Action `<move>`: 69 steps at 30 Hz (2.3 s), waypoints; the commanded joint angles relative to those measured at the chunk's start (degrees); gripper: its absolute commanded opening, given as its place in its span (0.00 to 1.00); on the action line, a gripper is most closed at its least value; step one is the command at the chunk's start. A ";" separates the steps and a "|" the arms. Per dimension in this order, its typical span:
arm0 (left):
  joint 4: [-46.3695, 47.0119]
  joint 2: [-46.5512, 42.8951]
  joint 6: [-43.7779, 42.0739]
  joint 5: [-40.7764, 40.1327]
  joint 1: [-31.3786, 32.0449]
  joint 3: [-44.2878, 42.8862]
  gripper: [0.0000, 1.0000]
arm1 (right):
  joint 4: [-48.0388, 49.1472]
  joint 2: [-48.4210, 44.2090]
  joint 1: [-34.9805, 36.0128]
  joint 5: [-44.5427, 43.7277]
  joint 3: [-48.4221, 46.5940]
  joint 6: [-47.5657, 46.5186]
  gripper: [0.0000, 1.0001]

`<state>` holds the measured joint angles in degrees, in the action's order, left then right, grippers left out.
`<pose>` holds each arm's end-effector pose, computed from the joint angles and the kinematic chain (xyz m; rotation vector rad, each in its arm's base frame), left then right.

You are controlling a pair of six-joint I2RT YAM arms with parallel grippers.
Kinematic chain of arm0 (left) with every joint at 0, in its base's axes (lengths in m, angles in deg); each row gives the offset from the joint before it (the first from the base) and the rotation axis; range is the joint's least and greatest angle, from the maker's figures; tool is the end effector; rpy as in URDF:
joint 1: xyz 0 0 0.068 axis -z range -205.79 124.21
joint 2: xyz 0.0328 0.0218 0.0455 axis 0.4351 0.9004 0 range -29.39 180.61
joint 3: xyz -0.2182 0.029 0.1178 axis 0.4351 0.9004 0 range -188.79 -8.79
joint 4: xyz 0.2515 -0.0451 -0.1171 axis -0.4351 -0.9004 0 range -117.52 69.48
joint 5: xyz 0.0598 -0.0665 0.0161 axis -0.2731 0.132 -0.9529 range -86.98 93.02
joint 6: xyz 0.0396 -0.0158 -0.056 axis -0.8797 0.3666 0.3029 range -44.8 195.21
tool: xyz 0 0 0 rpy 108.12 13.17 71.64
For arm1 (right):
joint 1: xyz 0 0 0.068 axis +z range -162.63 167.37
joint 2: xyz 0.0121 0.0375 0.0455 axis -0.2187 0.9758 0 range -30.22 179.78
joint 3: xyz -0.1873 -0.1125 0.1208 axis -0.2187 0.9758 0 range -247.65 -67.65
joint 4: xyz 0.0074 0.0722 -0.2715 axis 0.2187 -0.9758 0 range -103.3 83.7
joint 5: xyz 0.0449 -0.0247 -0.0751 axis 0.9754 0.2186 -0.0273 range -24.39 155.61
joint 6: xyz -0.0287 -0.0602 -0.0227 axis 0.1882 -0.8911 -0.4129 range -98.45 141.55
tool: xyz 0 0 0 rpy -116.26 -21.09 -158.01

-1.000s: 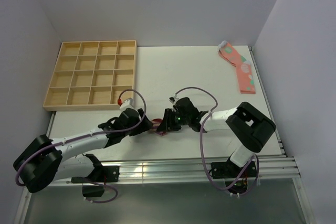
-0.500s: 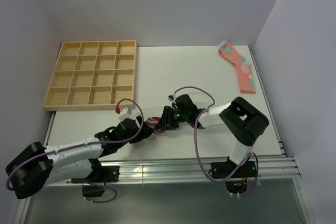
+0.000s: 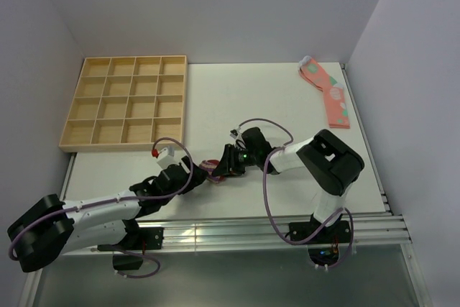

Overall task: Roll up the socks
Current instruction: Pick up the sock at the center of the board.

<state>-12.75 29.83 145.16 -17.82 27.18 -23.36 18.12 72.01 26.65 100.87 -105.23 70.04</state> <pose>0.1554 -0.1719 0.0989 -0.5431 2.2204 -0.7996 0.2353 0.2355 0.0553 -0.1707 2.5798 1.4085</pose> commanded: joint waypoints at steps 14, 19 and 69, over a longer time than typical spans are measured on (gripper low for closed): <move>16.84 13.02 6.51 -4.03 0.20 -0.11 0.74 | -12.21 9.12 -3.25 -3.37 5.94 -0.94 0.00; 19.73 16.89 7.39 -3.51 0.20 -0.02 0.73 | -13.26 9.30 -3.60 -1.61 5.42 -0.76 0.00; 25.54 19.09 9.59 -5.97 5.92 4.46 0.61 | 38.05 13.78 0.00 17.03 9.20 41.41 0.00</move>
<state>17.81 50.09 154.43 -25.69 31.79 -20.23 54.34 83.66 24.80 119.04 -96.71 100.32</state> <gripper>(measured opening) 0.614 0.391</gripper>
